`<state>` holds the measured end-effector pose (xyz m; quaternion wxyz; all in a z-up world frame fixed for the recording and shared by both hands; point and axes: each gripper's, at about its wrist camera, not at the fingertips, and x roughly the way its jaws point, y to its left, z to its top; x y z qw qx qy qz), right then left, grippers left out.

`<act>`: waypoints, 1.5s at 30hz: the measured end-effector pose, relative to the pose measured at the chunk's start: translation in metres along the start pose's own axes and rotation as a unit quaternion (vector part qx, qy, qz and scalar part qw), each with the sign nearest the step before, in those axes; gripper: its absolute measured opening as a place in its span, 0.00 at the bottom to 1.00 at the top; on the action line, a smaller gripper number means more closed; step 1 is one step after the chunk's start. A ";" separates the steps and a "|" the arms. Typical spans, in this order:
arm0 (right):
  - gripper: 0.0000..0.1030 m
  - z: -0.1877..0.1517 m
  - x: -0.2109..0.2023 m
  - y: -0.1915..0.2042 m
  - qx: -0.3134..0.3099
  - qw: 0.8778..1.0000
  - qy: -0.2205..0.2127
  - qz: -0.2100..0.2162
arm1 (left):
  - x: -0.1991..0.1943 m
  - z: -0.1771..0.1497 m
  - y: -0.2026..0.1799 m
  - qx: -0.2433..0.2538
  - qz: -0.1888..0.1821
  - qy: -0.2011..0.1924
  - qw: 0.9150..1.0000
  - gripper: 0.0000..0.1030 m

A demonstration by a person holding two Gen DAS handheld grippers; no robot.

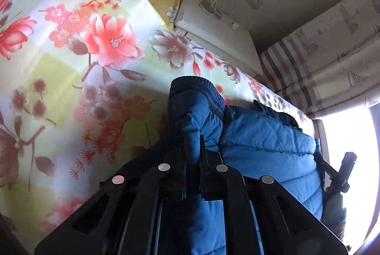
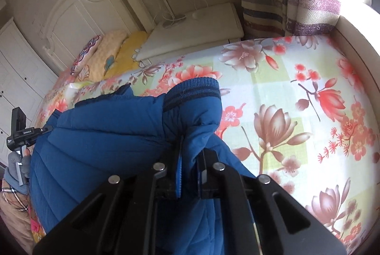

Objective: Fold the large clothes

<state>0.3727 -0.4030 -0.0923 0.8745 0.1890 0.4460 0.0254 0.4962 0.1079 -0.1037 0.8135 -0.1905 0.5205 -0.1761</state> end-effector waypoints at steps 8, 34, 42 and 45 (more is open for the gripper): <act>0.64 -0.009 -0.007 -0.004 -0.013 0.998 -0.017 -0.057 | -0.019 -0.010 0.017 -0.005 0.035 -0.075 0.997 0.40; 0.56 -0.213 -0.120 0.041 -0.249 0.966 -0.059 -0.024 | -0.091 -0.210 0.003 0.237 0.017 -0.066 0.969 0.72; 0.23 -0.232 -0.147 0.038 -0.240 0.967 -0.082 -0.004 | -0.112 -0.240 -0.012 0.279 0.018 -0.088 0.956 0.45; 0.23 -0.256 -0.170 0.036 -0.246 0.966 -0.081 0.005 | -0.126 -0.265 -0.016 0.298 0.017 -0.078 0.951 0.45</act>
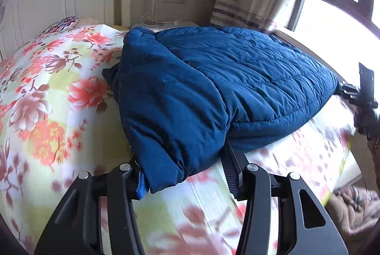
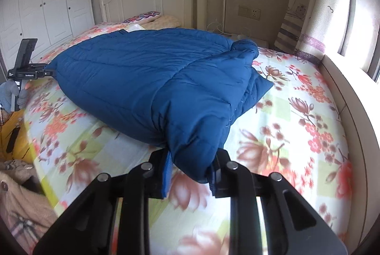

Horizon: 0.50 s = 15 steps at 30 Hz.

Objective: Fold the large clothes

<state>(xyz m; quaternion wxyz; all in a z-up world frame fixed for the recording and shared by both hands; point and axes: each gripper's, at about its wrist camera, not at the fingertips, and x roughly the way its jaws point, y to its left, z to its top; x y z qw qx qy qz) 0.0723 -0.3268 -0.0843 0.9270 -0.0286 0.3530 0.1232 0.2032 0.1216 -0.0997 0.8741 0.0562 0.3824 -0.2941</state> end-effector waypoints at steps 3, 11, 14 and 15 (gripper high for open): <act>0.23 -0.030 -0.029 0.013 0.000 1.000 0.003 0.012 | -0.019 -0.025 -0.014 0.013 -0.012 0.013 1.000 0.45; 0.24 -0.090 -0.080 0.040 0.031 0.999 -0.002 0.015 | -0.059 -0.082 -0.049 0.010 -0.019 0.006 1.000 0.45; 0.25 -0.101 -0.088 0.043 0.047 0.999 0.000 0.019 | -0.066 -0.095 -0.057 0.013 -0.016 0.003 1.000 0.47; 0.28 -0.103 -0.090 0.044 0.049 0.999 0.004 0.020 | -0.068 -0.097 -0.059 0.014 -0.013 0.004 1.000 0.49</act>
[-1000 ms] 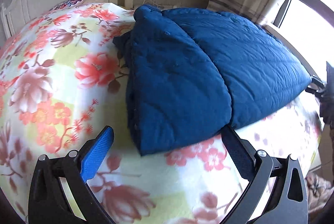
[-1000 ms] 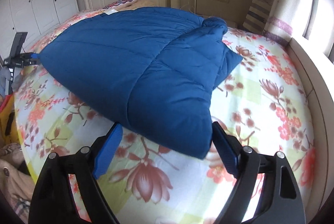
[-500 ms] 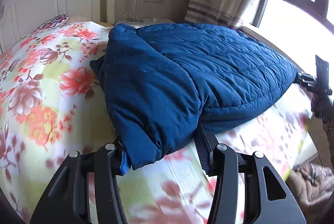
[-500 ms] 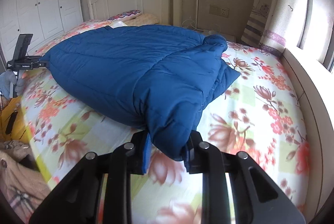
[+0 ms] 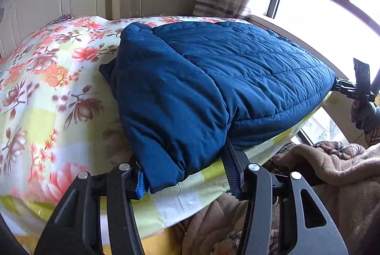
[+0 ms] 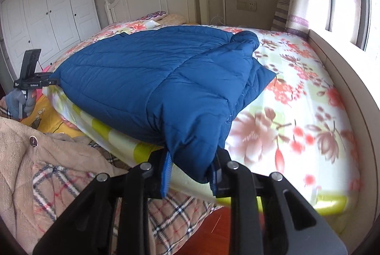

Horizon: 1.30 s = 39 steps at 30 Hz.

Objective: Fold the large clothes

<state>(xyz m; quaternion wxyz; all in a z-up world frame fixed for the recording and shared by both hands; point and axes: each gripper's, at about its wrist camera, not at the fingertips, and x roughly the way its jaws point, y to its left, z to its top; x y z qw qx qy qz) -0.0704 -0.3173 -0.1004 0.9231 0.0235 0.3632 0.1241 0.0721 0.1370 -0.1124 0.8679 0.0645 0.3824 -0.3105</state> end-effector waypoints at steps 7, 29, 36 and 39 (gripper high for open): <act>0.72 0.016 -0.061 -0.015 0.012 0.992 -0.045 -0.120 | -0.046 -0.006 0.002 0.024 0.043 -0.015 0.999 0.94; 0.77 0.217 0.247 0.042 0.019 0.990 0.095 -0.099 | 0.212 0.208 0.002 -0.041 0.181 0.072 0.980 0.96; 0.79 0.212 0.247 0.043 0.025 0.992 0.086 -0.092 | 0.210 0.202 0.015 -0.077 0.147 0.057 0.985 0.96; 0.80 0.212 0.245 0.042 0.025 0.991 0.100 -0.086 | 0.211 0.203 0.013 -0.073 0.150 0.056 0.984 0.96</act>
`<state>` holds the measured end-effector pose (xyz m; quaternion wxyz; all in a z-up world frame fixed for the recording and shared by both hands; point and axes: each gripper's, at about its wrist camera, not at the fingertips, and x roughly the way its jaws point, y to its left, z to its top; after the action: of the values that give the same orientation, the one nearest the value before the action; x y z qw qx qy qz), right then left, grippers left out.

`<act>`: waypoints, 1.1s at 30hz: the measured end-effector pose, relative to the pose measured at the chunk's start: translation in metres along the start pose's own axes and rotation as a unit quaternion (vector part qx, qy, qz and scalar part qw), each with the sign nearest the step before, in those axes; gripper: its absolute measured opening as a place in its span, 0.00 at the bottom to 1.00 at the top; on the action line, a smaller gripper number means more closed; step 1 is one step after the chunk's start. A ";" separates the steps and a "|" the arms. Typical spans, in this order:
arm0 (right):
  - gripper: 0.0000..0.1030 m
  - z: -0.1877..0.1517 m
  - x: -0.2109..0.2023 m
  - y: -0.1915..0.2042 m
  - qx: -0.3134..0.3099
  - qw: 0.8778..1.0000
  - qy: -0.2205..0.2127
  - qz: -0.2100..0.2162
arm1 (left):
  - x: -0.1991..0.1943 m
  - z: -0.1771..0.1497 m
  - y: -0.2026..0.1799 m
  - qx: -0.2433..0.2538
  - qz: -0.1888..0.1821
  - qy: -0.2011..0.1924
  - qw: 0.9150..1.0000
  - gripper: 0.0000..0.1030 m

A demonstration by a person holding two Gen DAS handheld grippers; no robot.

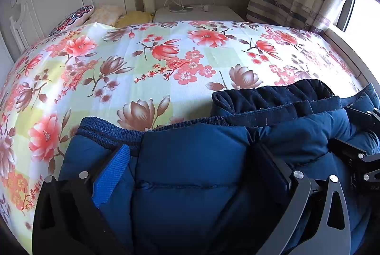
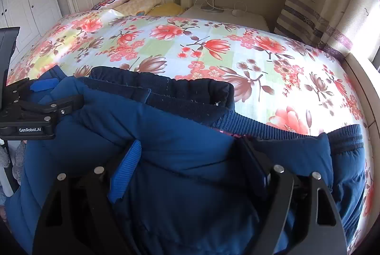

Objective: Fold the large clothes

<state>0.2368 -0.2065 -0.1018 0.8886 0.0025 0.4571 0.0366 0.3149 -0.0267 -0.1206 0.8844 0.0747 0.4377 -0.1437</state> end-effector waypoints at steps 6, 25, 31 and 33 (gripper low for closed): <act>0.78 0.028 -0.024 0.005 0.016 1.000 -0.010 0.000 | -0.002 0.001 -0.003 0.005 0.008 -0.001 1.000 0.96; 0.77 -0.016 -0.012 -0.122 0.163 0.986 -0.019 -0.004 | -0.001 0.001 0.002 -0.009 -0.011 0.002 1.000 0.96; 0.78 -0.019 -0.012 -0.119 0.161 0.986 -0.030 -0.001 | -0.023 0.017 -0.017 -0.016 0.039 0.004 0.999 0.95; 0.78 -0.019 -0.012 -0.119 0.153 0.988 -0.028 -0.011 | -0.042 0.024 -0.045 -0.002 0.012 -0.025 1.000 0.95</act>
<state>0.2215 -0.3265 -0.1073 0.8907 0.1349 0.4319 -0.0436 0.2944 -0.0675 -0.0728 0.8970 0.0740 0.4145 -0.1342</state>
